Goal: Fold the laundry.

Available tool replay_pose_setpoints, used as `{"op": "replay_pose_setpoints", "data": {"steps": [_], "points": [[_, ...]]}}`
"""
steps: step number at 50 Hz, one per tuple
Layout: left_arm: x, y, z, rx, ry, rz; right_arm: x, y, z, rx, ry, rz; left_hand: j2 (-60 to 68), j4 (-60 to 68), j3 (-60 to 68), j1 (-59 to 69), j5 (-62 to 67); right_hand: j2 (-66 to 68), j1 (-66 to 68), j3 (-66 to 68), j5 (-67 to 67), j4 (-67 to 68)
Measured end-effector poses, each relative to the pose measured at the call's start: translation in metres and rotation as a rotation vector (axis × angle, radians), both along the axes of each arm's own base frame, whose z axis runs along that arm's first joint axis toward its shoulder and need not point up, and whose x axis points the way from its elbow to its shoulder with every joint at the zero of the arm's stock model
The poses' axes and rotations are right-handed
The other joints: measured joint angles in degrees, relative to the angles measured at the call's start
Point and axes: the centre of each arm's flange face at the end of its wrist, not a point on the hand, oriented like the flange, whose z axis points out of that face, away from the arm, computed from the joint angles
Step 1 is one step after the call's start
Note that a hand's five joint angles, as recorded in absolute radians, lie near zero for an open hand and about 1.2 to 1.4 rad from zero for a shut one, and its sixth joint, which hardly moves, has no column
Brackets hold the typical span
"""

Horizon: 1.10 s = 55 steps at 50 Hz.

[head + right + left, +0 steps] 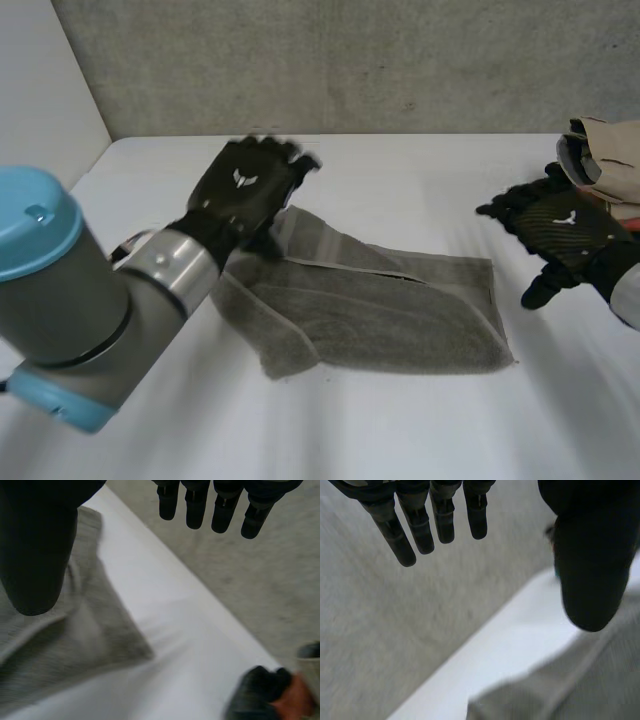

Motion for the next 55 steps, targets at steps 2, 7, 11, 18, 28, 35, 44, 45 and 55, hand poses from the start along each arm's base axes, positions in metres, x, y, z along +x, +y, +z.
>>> {"op": "replay_pose_setpoints", "data": {"steps": [2, 7, 11, 18, 28, 35, 44, 45, 55], "points": [[0.013, 0.000, -0.013, -0.002, -0.099, 0.027, 0.008, 0.005, -0.003, 0.068, 0.006, 0.034, 0.00, 0.00, 0.00, 0.00, 0.00, 0.00, 0.00, 0.00, 0.00, 0.00], [0.038, -0.011, -0.036, -0.018, -0.290, 0.075, 0.032, 0.026, -0.016, 0.166, 0.053, 0.120, 0.14, 0.15, 0.13, 0.08, 0.41, 0.00, 0.00, 0.00, 0.00, 0.00], [0.054, -0.032, -0.053, -0.024, -0.388, 0.093, 0.047, 0.047, -0.031, 0.200, 0.107, 0.161, 1.02, 1.39, 0.94, 0.44, 2.14, 0.00, 0.00, 0.00, 0.00, 0.00], [0.064, -0.070, -0.086, 0.007, -0.412, 0.021, 0.061, 0.076, -0.055, 0.157, 0.166, 0.177, 10.77, 11.34, 10.73, 10.80, 11.91, 0.00, 0.00, 0.00, 0.00, 0.00], [0.061, -0.118, -0.119, 0.018, -0.396, -0.009, 0.065, 0.089, -0.072, 0.047, 0.212, 0.092, 14.32, 15.07, 14.31, 14.28, 15.46, -0.01, 0.00, 0.01, 0.00, -0.01], [0.071, -0.139, -0.129, -0.020, -0.448, 0.033, 0.063, 0.085, -0.080, 0.029, 0.219, 0.060, 21.20, 21.54, 20.94, 21.39, 21.68, 4.24, 2.57, 4.24, 4.10, 4.11], [0.074, -0.147, -0.138, -0.042, -0.482, 0.044, 0.062, 0.074, -0.088, 0.023, 0.221, 0.036, 25.75, 26.08, 25.67, 25.59, 26.23, 12.98, 12.73, 13.81, 13.81, 13.98], [0.074, -0.147, -0.139, -0.040, -0.482, 0.043, 0.062, 0.074, -0.088, 0.024, 0.221, 0.036, 25.91, 26.20, 25.82, 25.71, 26.35, 14.32, 13.93, 15.04, 14.71, 14.91], [0.073, -0.146, -0.143, -0.038, -0.486, 0.039, 0.060, 0.061, -0.088, -0.009, 0.226, -0.003, 50.75, 51.28, 50.11, 48.45, 49.60, 54.85, 52.06, 55.39, 54.11, 55.57]]}}
